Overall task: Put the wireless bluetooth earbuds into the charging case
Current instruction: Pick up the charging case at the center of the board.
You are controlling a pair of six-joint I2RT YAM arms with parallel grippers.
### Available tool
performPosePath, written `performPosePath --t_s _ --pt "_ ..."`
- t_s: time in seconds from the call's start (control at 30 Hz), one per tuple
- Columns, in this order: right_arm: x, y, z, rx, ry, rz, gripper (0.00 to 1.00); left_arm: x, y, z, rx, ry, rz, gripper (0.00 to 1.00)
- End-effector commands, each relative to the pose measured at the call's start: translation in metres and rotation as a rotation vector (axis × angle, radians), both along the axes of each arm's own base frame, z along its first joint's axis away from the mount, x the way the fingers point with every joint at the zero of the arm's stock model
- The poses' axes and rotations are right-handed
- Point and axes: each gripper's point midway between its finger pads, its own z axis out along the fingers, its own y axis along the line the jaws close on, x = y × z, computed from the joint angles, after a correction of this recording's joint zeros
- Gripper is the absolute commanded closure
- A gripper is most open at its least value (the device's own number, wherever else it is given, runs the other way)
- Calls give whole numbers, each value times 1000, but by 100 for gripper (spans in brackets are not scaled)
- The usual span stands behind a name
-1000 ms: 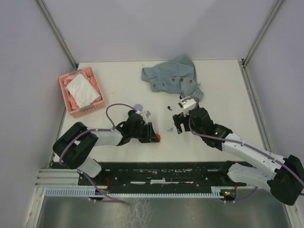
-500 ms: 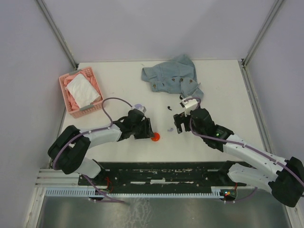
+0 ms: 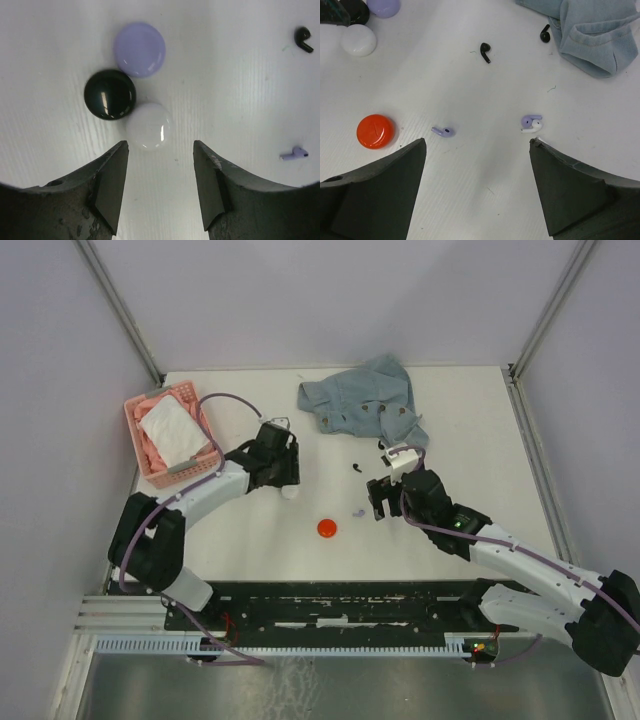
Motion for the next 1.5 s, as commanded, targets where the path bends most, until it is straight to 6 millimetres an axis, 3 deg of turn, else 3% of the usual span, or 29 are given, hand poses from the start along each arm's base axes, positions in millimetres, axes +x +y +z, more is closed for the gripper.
performPosePath --t_s 0.0,0.23,0.53,0.83,1.23,1.47 --pt "8 2 12 34 -40 -26 7 34 14 1 73 7 -50 39" --pt "9 7 3 19 -18 -16 7 67 17 -14 122 40 -46 39" --pt "11 9 -1 6 -6 -11 7 88 7 -21 122 42 -79 30" --pt "12 8 -5 -9 2 -17 7 95 7 -39 150 79 -85 29" --pt "11 8 -2 2 -3 -13 7 89 2 -56 122 126 -89 44" --pt "9 13 2 25 -7 11 7 87 -7 -28 59 35 -91 52"
